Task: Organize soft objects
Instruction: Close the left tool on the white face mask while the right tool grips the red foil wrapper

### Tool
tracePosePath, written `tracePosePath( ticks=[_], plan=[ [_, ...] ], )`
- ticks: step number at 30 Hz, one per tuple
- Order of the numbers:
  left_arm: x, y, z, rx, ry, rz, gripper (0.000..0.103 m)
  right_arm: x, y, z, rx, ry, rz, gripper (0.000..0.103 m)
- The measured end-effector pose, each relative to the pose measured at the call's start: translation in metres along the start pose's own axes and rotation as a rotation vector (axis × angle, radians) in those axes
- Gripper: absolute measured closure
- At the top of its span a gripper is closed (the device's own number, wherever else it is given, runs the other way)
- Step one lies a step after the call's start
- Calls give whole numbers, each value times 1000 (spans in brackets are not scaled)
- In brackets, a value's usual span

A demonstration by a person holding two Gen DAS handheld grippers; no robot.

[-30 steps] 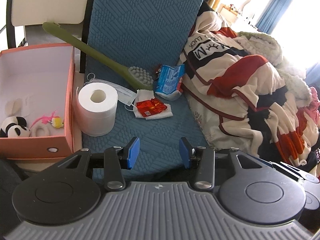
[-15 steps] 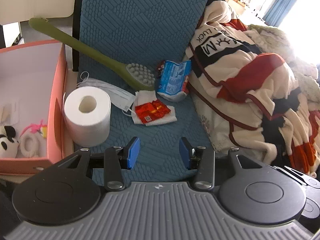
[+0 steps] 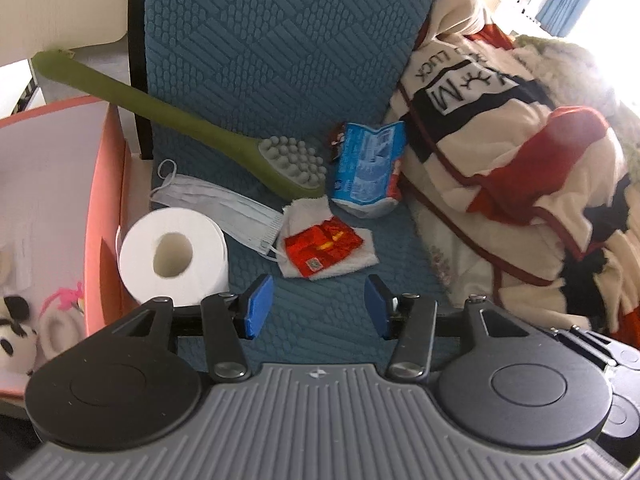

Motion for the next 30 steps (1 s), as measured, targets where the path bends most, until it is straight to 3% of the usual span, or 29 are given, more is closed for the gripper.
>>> tracePosePath(
  ticks=[15,18,19,21,23,30],
  plan=[
    [47,25,-75,33,63,-23,46,6,-14,-66,10,52,-5,56],
    [53,31,-94,65,85,-58,46,7,-15,-81,23,59,-7,39],
    [54,34,-100,74,95,-69,46,8,-14,-86,31,62,-4,39],
    [58,42,-112,99,119,-86,41,9,-11,-97,46,66,7,38],
    [62,52,-122,124,150,-92,30,11,-8,-110,55,76,21,38],
    [82,84,-155,139,248,-47,20,24,3,-161,82,99,69,38]
  ],
)
Point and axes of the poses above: each gripper's, at about its wrist camera, not at the fingertips, and z roughly against the way its jaws point, y to its left, x to its top, the point moved 9 cm from there along -z, roughly the way its jaws point, and after that the axes turned 5 degrees about -y, right-handed, at the moved point
